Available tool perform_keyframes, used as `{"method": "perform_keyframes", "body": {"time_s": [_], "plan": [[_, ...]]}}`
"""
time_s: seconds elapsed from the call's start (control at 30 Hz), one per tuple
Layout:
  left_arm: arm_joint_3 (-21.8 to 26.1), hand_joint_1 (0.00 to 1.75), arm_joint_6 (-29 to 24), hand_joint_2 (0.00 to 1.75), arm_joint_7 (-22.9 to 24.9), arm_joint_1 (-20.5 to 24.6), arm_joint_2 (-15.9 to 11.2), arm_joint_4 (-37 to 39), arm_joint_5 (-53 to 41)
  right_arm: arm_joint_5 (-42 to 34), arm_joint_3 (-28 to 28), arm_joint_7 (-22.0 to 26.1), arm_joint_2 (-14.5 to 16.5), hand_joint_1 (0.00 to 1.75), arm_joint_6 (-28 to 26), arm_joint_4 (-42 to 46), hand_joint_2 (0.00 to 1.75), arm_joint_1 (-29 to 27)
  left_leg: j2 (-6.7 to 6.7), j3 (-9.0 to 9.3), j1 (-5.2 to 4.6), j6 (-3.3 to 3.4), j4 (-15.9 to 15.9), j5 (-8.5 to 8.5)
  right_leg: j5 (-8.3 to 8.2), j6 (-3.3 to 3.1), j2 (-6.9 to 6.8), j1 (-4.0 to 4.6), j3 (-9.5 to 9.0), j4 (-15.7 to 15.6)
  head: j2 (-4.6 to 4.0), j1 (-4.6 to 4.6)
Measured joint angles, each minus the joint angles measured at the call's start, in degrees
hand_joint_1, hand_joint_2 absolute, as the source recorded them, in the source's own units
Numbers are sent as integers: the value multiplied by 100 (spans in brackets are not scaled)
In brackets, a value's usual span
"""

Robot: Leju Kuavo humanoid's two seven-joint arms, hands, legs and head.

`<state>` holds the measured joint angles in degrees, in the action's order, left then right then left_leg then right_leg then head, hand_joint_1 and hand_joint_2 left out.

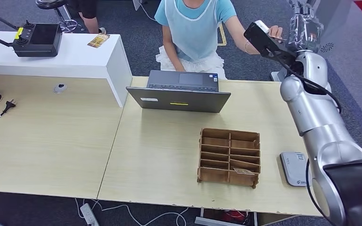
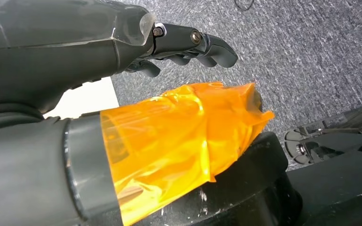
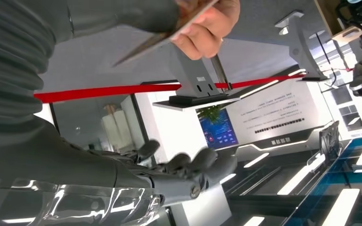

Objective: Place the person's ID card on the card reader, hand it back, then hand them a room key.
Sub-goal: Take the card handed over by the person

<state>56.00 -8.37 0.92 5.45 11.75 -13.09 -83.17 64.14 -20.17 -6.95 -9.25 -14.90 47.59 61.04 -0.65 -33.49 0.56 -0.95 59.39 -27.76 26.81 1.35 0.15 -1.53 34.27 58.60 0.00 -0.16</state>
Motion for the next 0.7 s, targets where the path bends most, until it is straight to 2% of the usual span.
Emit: {"method": "perform_keyframes", "body": {"time_s": [0.7], "plan": [[0, 0, 0, 0, -19, -4, -3, 1, 16, -232, 381, 178, -96, 175, -98, 209, 175, -214, 0, -1, 0, 0, 1, 0, 0, 0, 0, 0, 1, 0, 0, 0]]}}
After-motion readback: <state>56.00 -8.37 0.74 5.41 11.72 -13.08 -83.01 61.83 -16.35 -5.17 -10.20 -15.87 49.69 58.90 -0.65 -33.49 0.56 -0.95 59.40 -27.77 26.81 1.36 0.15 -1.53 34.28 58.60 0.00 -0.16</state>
